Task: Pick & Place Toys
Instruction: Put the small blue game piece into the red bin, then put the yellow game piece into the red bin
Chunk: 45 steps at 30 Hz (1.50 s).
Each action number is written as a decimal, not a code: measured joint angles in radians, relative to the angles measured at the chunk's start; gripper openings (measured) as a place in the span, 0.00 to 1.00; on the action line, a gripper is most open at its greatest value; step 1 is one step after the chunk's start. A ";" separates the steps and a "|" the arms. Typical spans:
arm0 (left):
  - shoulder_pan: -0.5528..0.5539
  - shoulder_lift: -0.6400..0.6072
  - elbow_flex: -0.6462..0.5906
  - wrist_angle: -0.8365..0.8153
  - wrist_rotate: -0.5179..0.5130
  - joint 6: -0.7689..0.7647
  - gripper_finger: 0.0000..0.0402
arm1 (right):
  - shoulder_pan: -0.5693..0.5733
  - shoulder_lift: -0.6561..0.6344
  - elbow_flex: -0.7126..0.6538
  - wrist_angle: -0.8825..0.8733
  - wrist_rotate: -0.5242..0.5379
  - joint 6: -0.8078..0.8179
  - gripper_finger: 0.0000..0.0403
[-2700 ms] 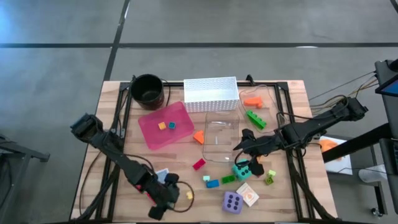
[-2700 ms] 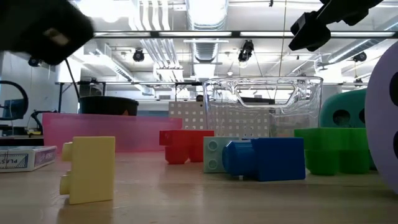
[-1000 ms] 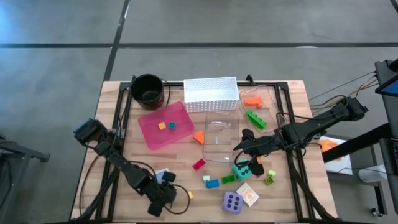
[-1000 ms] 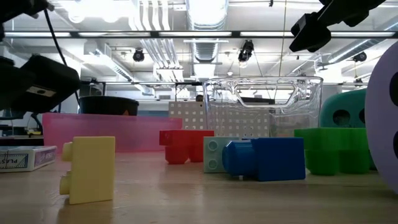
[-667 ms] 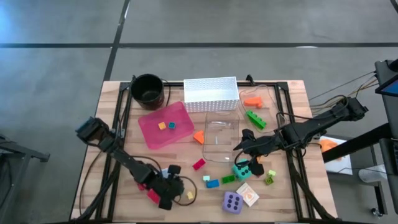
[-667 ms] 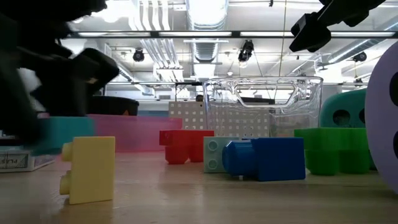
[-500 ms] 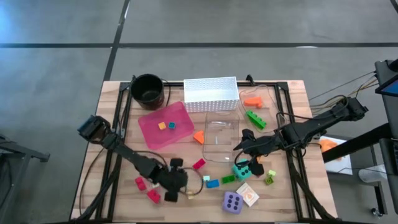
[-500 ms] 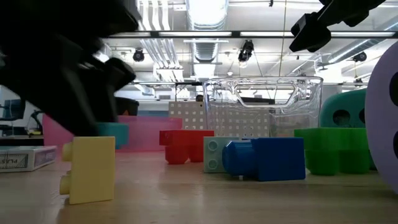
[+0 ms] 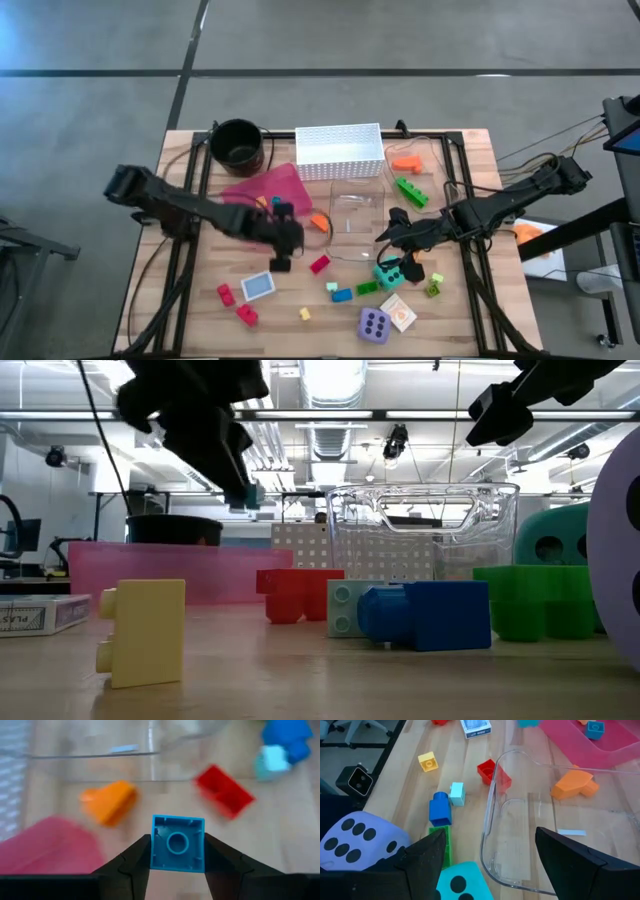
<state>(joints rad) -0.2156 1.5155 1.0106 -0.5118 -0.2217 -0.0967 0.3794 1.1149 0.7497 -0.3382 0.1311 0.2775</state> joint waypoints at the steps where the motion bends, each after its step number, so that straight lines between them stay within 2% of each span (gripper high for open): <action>1: 0.032 -0.027 -0.005 -0.029 -0.003 0.003 0.40 | 0.000 0.000 0.000 -0.002 0.000 0.000 0.76; 5: 0.185 -0.119 -0.055 -0.062 -0.026 0.001 0.39 | 0.000 0.000 -0.001 0.001 0.000 0.000 0.76; 10: 0.389 -0.160 -0.170 -0.040 -0.021 -0.033 0.39 | 0.000 0.000 -0.001 0.002 0.000 0.000 0.76; 15: 0.512 -0.155 -0.301 0.109 0.070 -0.057 0.39 | 0.000 0.000 -0.001 0.002 0.000 0.000 0.76; 20: 0.524 -0.155 -0.371 0.248 0.087 -0.038 0.39 | 0.000 0.000 -0.001 0.002 0.000 0.000 0.76; 28: 0.543 -0.150 -0.379 0.285 0.078 -0.004 0.40 | 0.000 0.000 -0.001 0.002 0.000 -0.001 0.76; 39: 0.583 -0.150 -0.379 0.290 0.049 -0.007 0.61 | 0.000 0.000 -0.001 0.002 0.000 -0.001 0.76; 43: 0.579 -0.152 -0.368 0.333 0.054 -0.015 0.64 | 0.000 0.000 -0.001 0.002 0.000 -0.001 0.76; 45: 0.565 -0.155 -0.345 0.357 0.092 -0.029 0.64 | 0.000 0.000 -0.001 0.003 0.000 -0.001 0.76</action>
<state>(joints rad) 0.3493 1.3608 0.6659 -0.1545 -0.1296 -0.1261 0.3790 1.1152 0.7490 -0.3355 0.1314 0.2768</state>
